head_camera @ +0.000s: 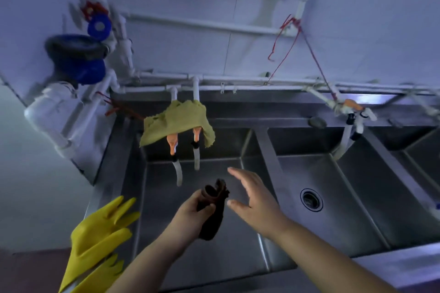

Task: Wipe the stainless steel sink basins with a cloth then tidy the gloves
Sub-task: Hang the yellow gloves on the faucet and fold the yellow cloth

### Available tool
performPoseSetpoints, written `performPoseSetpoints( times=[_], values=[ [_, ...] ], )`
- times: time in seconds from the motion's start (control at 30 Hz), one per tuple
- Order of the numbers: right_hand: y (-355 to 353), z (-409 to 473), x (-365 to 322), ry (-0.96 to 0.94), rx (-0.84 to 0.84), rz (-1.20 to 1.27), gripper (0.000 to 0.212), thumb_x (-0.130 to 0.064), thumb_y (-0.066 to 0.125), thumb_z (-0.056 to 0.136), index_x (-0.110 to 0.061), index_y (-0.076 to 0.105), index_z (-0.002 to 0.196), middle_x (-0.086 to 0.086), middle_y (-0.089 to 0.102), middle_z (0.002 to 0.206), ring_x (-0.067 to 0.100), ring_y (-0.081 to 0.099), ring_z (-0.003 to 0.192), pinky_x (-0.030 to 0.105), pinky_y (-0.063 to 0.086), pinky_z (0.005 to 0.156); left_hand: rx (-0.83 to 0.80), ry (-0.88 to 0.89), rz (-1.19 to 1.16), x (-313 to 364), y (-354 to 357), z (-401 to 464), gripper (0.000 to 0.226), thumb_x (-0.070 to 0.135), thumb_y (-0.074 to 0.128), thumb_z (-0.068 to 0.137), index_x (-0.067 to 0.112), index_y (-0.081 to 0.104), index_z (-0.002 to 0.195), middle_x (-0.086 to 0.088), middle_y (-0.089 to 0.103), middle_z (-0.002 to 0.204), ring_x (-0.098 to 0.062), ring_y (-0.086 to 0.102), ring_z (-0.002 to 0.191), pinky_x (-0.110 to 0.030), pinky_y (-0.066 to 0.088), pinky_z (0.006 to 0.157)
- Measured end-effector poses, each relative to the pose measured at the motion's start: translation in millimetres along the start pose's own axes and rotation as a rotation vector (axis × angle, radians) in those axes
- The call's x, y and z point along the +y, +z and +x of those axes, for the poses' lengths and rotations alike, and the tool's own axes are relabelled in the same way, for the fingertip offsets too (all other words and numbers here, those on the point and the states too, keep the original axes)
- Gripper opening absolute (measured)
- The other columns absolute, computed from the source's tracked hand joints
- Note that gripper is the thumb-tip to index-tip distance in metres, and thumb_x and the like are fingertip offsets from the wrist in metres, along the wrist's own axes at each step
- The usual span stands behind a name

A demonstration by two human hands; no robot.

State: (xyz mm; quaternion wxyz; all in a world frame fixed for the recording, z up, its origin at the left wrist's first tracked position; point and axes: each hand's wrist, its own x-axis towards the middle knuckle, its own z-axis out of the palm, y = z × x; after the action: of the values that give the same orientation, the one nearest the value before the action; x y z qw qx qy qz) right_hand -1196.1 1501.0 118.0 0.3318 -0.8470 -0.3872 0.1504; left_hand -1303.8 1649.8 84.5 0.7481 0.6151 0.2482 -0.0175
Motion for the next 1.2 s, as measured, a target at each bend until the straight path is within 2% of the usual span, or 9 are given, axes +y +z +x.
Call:
performPoseSetpoints(
  times=[0.07, 0.13, 0.23, 0.37, 0.57, 0.67, 0.9, 1.07, 1.2],
  values=[
    [-11.6, 0.8, -8.2, -0.035, -0.087, -0.093, 0.070, -0.044, 0.064, 0.081, -0.045, 0.027, 0.141, -0.032, 0.026, 0.137, -0.010, 0.020, 0.131, 0.015, 0.018, 0.107, -0.101, 0.050, 0.006, 10.8, 4.7, -7.5, 0.024, 0.005, 0.055, 0.091, 0.026, 0.067, 0.086, -0.006, 0.067, 0.076, -0.022, 0.060, 0.066, -0.034, 0.047, 0.057],
    [-19.5, -1.7, -11.3, -0.036, -0.128, -0.157, 0.068, -0.048, 0.067, 0.076, -0.045, 0.035, 0.136, -0.022, 0.039, 0.134, -0.007, 0.030, 0.124, 0.012, 0.021, 0.100, -0.168, 0.115, 0.045, 20.3, 10.8, -11.6, 0.015, 0.008, 0.064, 0.084, 0.022, 0.067, 0.081, -0.006, 0.064, 0.069, -0.020, 0.056, 0.059, -0.029, 0.042, 0.051],
    [-31.1, -16.3, -9.9, 0.069, -0.103, -0.137, 0.051, -0.051, 0.068, 0.073, -0.040, 0.050, 0.120, -0.022, 0.052, 0.106, -0.004, 0.048, 0.098, 0.008, 0.033, 0.079, -0.205, 0.164, 0.105, 29.4, 25.7, -12.4, 0.014, 0.002, 0.069, 0.080, 0.015, 0.065, 0.086, -0.003, 0.064, 0.064, -0.012, 0.053, 0.050, -0.023, 0.039, 0.045],
    [-46.6, -44.8, -0.9, 0.173, 0.004, -0.034, 0.009, -0.030, 0.064, 0.080, -0.023, 0.063, 0.083, -0.012, 0.059, 0.074, 0.004, 0.057, 0.069, 0.021, 0.041, 0.061, -0.205, 0.165, 0.201, 35.4, 53.5, -6.9, 0.023, -0.004, 0.068, 0.077, 0.011, 0.053, 0.088, -0.002, 0.061, 0.064, -0.014, 0.052, 0.047, -0.022, 0.038, 0.040],
    [-92.4, -93.0, 11.7, 0.384, 0.172, 0.456, 0.029, -0.012, 0.062, 0.086, -0.024, 0.058, 0.060, -0.012, 0.049, 0.055, 0.001, 0.047, 0.054, 0.016, 0.036, 0.054, -0.441, 0.090, 0.319, 40.7, 98.4, 5.7, 0.047, 0.013, 0.079, 0.062, 0.008, 0.057, 0.103, -0.004, 0.070, 0.083, -0.010, 0.066, 0.070, -0.024, 0.051, 0.059],
    [-126.8, -124.6, 25.4, 0.436, 0.270, 0.564, 0.030, -0.011, 0.059, 0.088, -0.026, 0.063, 0.062, -0.012, 0.059, 0.058, 0.003, 0.057, 0.059, 0.013, 0.043, 0.055, -0.584, 0.052, 0.341, 37.4, 134.1, 10.5, 0.059, 0.022, 0.084, 0.054, 0.005, 0.058, 0.105, -0.002, 0.069, 0.088, -0.008, 0.066, 0.079, -0.020, 0.049, 0.068],
    [-200.5, -217.0, 101.5, 0.477, 0.565, 0.808, 0.013, -0.011, 0.060, 0.089, -0.011, 0.072, 0.087, 0.005, 0.072, 0.086, 0.017, 0.068, 0.086, 0.024, 0.053, 0.078, -0.725, 0.035, 0.183, 30.9, 259.5, 9.8, 0.055, 0.017, 0.081, 0.068, -0.001, 0.060, 0.115, -0.025, 0.064, 0.114, -0.035, 0.061, 0.108, -0.044, 0.047, 0.096],
    [-264.4, -296.7, 173.1, 0.436, 0.682, 1.025, 0.014, -0.014, 0.065, 0.077, -0.015, 0.076, 0.086, 0.008, 0.074, 0.092, 0.019, 0.070, 0.090, 0.021, 0.054, 0.073, -0.686, 0.050, 0.057, 13.4, 381.2, 9.6, 0.012, 0.010, 0.071, 0.077, 0.013, 0.074, 0.088, -0.010, 0.071, 0.086, -0.020, 0.067, 0.079, -0.026, 0.053, 0.067],
    [-318.0, -358.3, 228.7, 0.487, 0.763, 1.073, 0.014, -0.005, 0.065, 0.079, -0.013, 0.076, 0.079, 0.010, 0.074, 0.083, 0.019, 0.071, 0.080, 0.023, 0.055, 0.065, -0.606, -0.005, 0.030, 2.1, 481.6, 13.0, 0.025, 0.010, 0.060, 0.083, -0.001, 0.065, 0.104, -0.022, 0.070, 0.097, -0.028, 0.068, 0.085, -0.032, 0.056, 0.068]
  ],
)
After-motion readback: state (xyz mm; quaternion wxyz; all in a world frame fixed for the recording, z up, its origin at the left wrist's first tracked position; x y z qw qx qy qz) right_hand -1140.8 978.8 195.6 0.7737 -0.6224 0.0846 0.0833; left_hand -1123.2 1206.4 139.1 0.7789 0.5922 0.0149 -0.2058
